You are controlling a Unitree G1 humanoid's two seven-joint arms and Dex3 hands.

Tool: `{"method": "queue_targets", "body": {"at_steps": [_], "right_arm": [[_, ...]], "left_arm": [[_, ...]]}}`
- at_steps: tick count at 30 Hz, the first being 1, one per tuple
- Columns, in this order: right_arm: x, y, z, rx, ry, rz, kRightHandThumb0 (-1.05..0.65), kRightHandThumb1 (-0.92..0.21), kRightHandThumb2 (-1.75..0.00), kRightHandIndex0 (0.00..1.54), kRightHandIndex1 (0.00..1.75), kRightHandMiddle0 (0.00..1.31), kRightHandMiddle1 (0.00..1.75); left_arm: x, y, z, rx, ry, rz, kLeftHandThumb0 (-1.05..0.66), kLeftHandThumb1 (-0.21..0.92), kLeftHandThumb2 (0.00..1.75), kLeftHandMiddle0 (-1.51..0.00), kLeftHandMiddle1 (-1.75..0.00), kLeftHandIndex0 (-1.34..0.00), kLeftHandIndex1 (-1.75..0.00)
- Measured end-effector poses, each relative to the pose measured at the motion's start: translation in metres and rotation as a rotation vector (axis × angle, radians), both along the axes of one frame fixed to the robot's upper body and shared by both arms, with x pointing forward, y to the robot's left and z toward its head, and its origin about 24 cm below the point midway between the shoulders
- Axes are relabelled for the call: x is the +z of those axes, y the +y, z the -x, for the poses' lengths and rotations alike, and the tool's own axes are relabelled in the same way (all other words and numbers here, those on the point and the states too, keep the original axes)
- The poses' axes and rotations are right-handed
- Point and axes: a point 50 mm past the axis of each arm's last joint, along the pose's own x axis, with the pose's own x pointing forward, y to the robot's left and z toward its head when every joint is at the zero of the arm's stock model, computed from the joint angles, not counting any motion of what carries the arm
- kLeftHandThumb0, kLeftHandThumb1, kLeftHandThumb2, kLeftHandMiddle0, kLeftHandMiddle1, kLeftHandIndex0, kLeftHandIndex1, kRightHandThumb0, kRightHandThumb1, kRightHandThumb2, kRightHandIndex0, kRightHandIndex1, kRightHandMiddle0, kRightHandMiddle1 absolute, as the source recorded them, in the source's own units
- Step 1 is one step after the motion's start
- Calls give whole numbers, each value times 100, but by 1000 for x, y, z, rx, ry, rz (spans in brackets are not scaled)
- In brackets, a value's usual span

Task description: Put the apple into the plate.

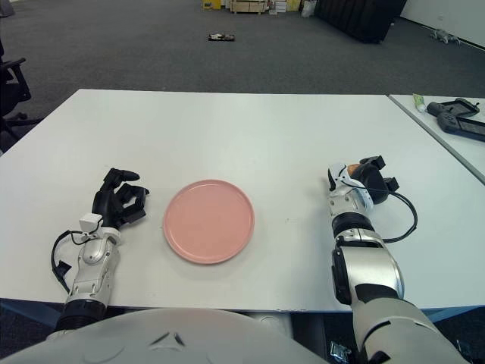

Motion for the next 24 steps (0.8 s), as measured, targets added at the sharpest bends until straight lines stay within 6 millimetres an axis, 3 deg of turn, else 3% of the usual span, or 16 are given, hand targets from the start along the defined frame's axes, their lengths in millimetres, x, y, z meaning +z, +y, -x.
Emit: {"method": "queue_targets", "body": {"at_steps": [10, 24], "right_arm": [[-3, -1, 5, -14, -152, -52, -51, -20, -146, 125, 175, 70, 175], [-1, 3, 5, -33, -249, -64, -51, -20, -146, 128, 175, 70, 175]], "left_arm": [[0, 0, 0, 7, 0, 6, 0, 44, 110, -59, -149, -39, -175], [-1, 0, 0, 12, -1, 9, 0, 44, 111, -59, -151, -38, -175]]}}
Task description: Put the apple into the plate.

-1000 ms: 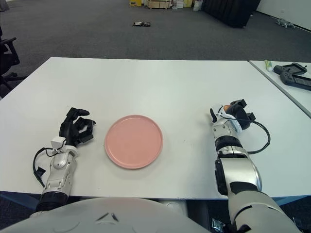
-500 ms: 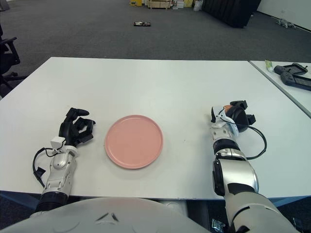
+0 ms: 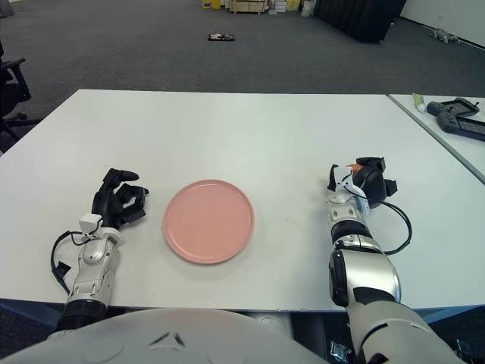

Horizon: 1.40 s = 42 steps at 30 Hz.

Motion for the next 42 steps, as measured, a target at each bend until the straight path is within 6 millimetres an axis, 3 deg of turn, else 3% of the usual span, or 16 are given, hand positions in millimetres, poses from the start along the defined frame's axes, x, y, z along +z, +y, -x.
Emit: {"method": "queue_targets", "body": {"at_steps": [32, 42], "right_arm": [[3, 6, 11, 3, -160, 92, -50, -24, -141, 129, 175, 67, 175], [31, 19, 10, 44, -321, 154, -50, -24, -141, 129, 175, 67, 175]], "left_arm": [[0, 0, -1, 1, -7, 1, 0, 44, 111, -56, -155, -38, -175], [0, 0, -1, 1, -4, 2, 0, 45, 109, -56, -152, -38, -175]]}}
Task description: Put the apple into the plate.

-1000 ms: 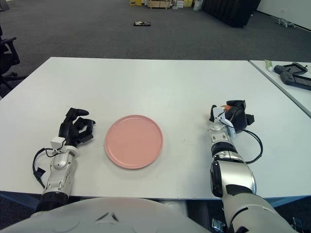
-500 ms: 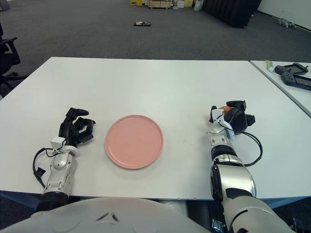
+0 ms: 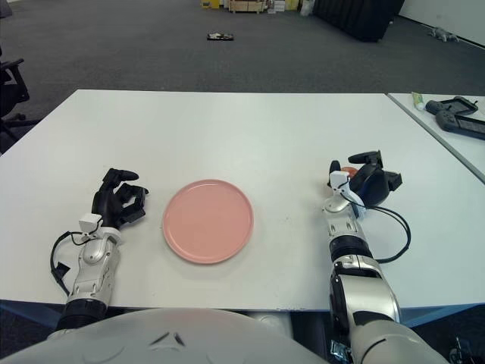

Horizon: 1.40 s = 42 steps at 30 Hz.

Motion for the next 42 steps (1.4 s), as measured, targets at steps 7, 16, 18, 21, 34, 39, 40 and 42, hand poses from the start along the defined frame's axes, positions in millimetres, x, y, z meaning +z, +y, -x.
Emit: {"method": "queue_targets", "body": {"at_steps": [7, 16, 18, 21, 34, 39, 40, 42], "right_arm": [[21, 24, 0, 71, -117, -3, -50, -24, -141, 130, 175, 67, 175], [41, 46, 4, 138, -158, 27, -50, -24, -141, 130, 175, 67, 175], [48, 55, 6, 160, -171, 40, -50, -24, -141, 130, 175, 67, 175], [55, 64, 8, 190, -185, 55, -50, -24, -141, 129, 175, 67, 175], [72, 97, 17, 358, -171, 68, -50, -23, -142, 126, 175, 68, 175], [74, 98, 17, 399, -132, 68, -49, -25, -139, 120, 175, 66, 175], [74, 98, 18, 406, -116, 76, -32, -21, -142, 104, 175, 63, 170], [73, 96, 19, 421, -86, 94, -16, -33, -127, 79, 175, 51, 164]], "left_arm": [[0, 0, 0, 0, -2, -2, 0, 45, 109, -57, -151, -38, -175], [0, 0, 0, 5, -2, -4, 0, 45, 108, -58, -149, -38, -175], [0, 1, 0, 8, -1, -4, 0, 46, 108, -58, -148, -39, -175], [0, 0, 0, 5, -2, -3, 0, 46, 107, -58, -147, -39, -175], [0, 0, 0, 5, -2, -3, 0, 46, 108, -57, -150, -38, -175], [1, 0, 0, 5, -2, -5, 0, 46, 107, -56, -150, -38, -175], [1, 0, -1, 5, -2, -6, 0, 46, 107, -57, -150, -37, -175], [1, -1, -1, 5, -3, -6, 0, 46, 107, -57, -150, -37, -175]]}}
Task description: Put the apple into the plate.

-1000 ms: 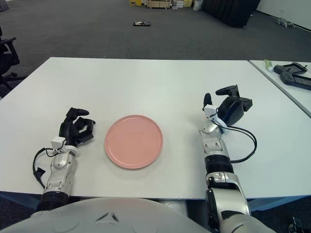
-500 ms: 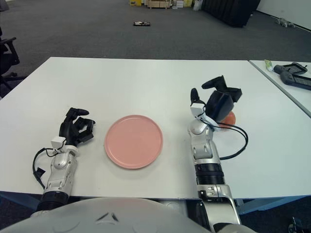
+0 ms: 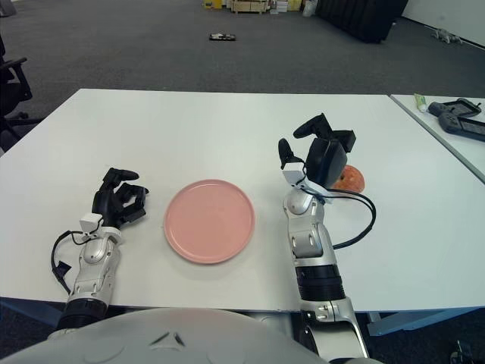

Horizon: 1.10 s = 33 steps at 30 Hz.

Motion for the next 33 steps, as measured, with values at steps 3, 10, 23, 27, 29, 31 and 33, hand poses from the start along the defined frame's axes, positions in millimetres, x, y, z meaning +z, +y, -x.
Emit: {"method": "queue_targets", "body": {"at_steps": [3, 10, 23, 27, 29, 31, 33], "right_arm": [[-1, -8, 1, 20, 64, 43, -27, -40, -109, 33, 149, 22, 138], [-2, -36, 11, -10, 360, 214, -64, -40, -90, 2, 20, 1, 31], [-9, -61, 22, -124, 698, 398, -82, -40, -67, 0, 0, 0, 0], [-12, -63, 18, -141, 725, 388, -83, -39, -64, 0, 0, 0, 0], [-13, -63, 17, -146, 728, 382, -82, -39, -64, 0, 0, 0, 0], [-12, -63, 17, -147, 726, 376, -79, -37, -63, 0, 0, 0, 0], [-13, -63, 16, -146, 727, 367, -76, -36, -64, 0, 0, 0, 0]], "left_arm": [[0, 0, 0, 0, -2, 1, 0, 46, 108, -57, -151, -36, -175], [0, 1, 1, 4, -4, 4, 0, 46, 109, -57, -152, -37, -175], [-1, -2, 1, 1, -2, 9, 0, 49, 105, -55, -151, -36, -175], [0, -2, 1, 0, -4, 9, 0, 49, 104, -55, -151, -35, -175], [0, -2, 1, 0, -4, 9, 0, 49, 104, -55, -151, -35, -175], [0, -2, 1, 0, -4, 9, 0, 49, 105, -55, -152, -35, -175], [-1, -2, 1, 0, -3, 9, 0, 49, 105, -55, -152, -35, -175]]}}
